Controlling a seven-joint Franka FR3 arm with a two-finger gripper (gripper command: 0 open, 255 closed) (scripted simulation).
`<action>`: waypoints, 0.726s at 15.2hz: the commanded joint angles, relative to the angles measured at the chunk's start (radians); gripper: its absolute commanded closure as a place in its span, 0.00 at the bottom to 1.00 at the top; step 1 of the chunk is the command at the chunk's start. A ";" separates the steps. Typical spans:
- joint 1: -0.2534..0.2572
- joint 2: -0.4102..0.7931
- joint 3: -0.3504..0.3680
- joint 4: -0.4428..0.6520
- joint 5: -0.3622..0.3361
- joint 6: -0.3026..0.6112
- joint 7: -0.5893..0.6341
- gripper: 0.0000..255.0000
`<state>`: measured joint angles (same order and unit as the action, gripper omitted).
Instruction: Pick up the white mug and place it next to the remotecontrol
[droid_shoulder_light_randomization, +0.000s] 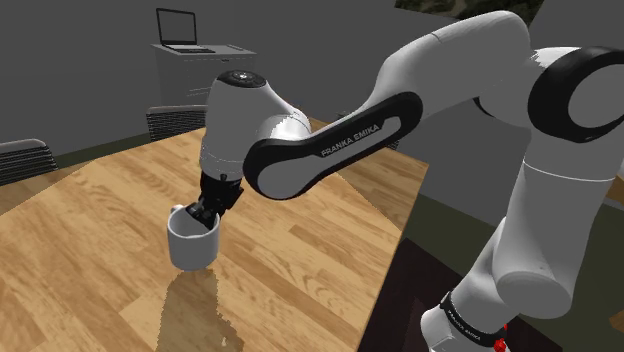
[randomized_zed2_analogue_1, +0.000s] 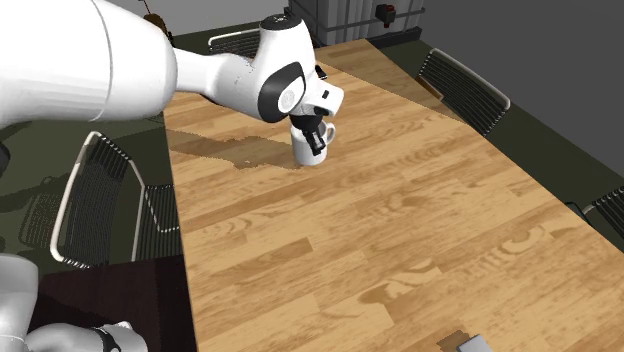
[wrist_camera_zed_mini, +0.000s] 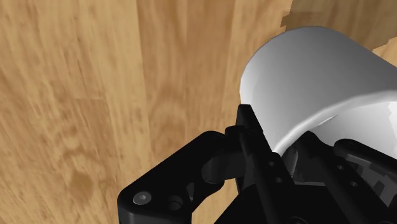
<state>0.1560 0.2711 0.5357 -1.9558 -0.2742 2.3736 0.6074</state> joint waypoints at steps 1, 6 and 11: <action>-0.004 -0.012 0.005 0.012 0.013 -0.022 -0.010 1.00; -0.012 -0.044 0.016 0.043 0.043 -0.078 -0.033 1.00; -0.018 -0.071 0.023 0.079 0.069 -0.137 -0.053 1.00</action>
<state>0.1394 0.2056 0.5572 -1.8858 -0.2102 2.2505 0.5585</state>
